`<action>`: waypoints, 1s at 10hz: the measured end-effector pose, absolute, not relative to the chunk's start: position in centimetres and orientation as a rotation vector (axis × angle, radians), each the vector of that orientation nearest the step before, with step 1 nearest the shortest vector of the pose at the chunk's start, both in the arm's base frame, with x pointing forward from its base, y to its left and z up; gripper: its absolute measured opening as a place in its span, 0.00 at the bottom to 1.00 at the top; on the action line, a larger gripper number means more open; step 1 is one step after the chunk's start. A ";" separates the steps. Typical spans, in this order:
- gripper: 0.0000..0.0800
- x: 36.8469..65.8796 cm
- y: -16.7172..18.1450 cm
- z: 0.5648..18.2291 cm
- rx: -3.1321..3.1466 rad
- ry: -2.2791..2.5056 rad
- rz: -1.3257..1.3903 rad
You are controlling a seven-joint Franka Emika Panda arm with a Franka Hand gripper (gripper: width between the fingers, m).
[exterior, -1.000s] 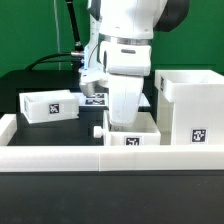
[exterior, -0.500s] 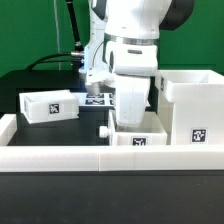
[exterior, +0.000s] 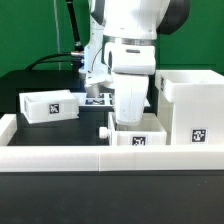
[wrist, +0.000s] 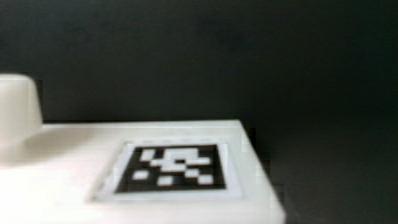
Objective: Assemble drawer
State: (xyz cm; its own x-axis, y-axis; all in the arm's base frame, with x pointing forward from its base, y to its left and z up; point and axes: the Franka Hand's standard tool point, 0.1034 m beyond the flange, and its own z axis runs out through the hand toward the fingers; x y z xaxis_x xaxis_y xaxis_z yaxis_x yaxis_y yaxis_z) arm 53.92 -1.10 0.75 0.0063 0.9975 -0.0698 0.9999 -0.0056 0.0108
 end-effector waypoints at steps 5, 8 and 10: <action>0.05 54.1 -1.2 0.7 2.191 2.155 -0.044; 0.05 53.9 -1.4 0.6 2.187 2.162 -0.047; 0.05 54.0 -1.1 0.7 2.192 2.160 -0.048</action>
Offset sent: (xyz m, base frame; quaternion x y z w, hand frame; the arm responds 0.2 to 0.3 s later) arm 0.0000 0.0000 0.0000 0.0000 0.0000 0.0000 1.0000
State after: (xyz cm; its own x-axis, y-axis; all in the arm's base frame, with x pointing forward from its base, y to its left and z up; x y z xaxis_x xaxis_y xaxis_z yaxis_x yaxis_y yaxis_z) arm 53.96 -1.09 0.68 0.0153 0.9976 -0.0673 0.9996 -0.0137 0.0235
